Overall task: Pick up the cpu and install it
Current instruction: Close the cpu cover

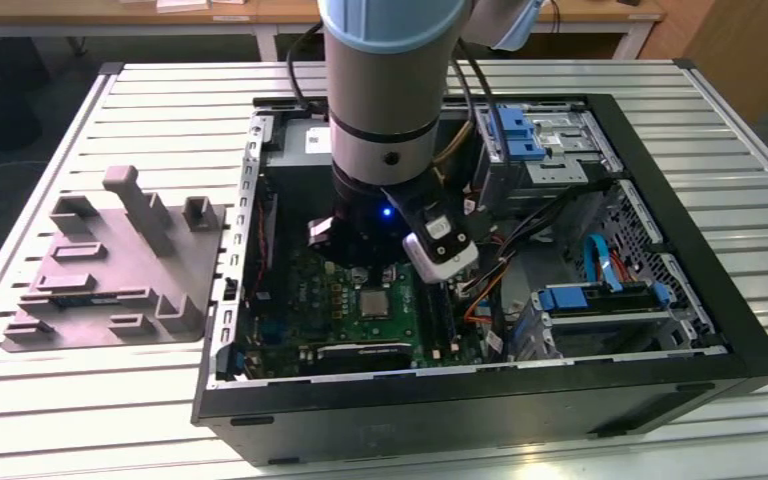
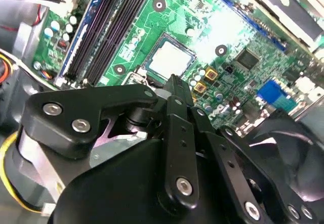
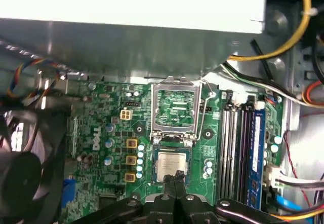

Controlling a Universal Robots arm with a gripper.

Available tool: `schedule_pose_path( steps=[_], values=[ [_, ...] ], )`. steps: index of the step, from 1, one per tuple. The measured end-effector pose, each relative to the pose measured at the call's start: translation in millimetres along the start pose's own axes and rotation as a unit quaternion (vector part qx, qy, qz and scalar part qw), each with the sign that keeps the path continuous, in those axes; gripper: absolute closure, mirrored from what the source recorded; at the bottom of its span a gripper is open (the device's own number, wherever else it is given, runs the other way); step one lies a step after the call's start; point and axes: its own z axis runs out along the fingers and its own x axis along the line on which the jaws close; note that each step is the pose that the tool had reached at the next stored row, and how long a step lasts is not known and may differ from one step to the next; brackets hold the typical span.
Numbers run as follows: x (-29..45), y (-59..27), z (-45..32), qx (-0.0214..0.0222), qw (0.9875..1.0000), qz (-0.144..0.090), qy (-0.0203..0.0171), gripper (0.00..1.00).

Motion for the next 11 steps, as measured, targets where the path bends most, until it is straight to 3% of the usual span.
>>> schedule_pose_path(
  steps=[6, 11],
  values=[
    [0.0, 0.0, 0.3, 0.0010, 0.9985, -0.055, 0.0012, 0.89],
    [-0.1, 0.0, 0.7, 0.0019, 0.9950, -0.100, 0.0022, 0.89]
  ],
)
